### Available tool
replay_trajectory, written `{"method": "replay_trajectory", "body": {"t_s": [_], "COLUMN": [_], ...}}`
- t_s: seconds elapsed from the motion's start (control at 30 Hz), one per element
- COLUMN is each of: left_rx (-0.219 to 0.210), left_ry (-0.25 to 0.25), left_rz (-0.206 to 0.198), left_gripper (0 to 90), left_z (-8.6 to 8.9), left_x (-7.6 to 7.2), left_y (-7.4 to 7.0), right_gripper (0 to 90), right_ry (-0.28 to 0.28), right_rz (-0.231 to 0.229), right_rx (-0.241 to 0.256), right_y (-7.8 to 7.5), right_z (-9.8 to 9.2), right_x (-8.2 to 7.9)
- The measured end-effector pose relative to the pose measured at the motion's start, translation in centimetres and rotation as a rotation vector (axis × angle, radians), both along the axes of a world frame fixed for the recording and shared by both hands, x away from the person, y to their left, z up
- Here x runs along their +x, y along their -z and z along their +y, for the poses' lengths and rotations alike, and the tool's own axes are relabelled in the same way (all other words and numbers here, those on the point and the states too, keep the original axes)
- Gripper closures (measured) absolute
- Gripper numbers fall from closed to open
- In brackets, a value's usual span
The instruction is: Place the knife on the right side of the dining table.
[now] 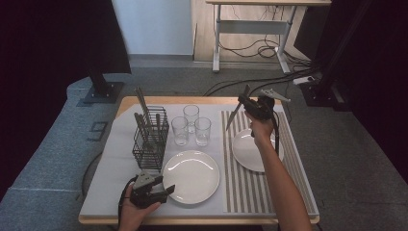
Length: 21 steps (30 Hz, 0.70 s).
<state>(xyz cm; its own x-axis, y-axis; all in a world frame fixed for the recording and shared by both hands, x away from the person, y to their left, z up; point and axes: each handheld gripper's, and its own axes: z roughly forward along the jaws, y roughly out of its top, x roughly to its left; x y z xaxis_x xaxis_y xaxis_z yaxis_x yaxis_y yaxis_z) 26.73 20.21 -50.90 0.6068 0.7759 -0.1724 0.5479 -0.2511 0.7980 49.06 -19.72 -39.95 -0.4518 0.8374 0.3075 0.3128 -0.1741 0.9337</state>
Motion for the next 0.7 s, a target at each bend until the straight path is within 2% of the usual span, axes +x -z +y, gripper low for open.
{"method": "replay_trajectory", "body": {"t_s": [0.27,0.63,0.7], "left_rx": [-0.004,-0.005,-0.004], "left_ry": [-0.003,-0.009,-0.009], "left_rz": [0.002,0.001,0.003], "left_gripper": [36.0,36.0,36.0], "left_z": [0.1,0.3,0.4], "left_x": [0.0,0.0,0.0], "left_y": [0.0,0.0,0.0], "right_gripper": [83.0,83.0,83.0], "right_ry": [0.025,0.028,0.031], "right_rz": [0.017,0.015,0.014], "right_rx": [0.020,-0.015,-0.009], "right_y": [0.4,0.4,0.6], "right_z": [-0.4,0.3,0.5], "right_x": [0.9,1.9,2.1]}}
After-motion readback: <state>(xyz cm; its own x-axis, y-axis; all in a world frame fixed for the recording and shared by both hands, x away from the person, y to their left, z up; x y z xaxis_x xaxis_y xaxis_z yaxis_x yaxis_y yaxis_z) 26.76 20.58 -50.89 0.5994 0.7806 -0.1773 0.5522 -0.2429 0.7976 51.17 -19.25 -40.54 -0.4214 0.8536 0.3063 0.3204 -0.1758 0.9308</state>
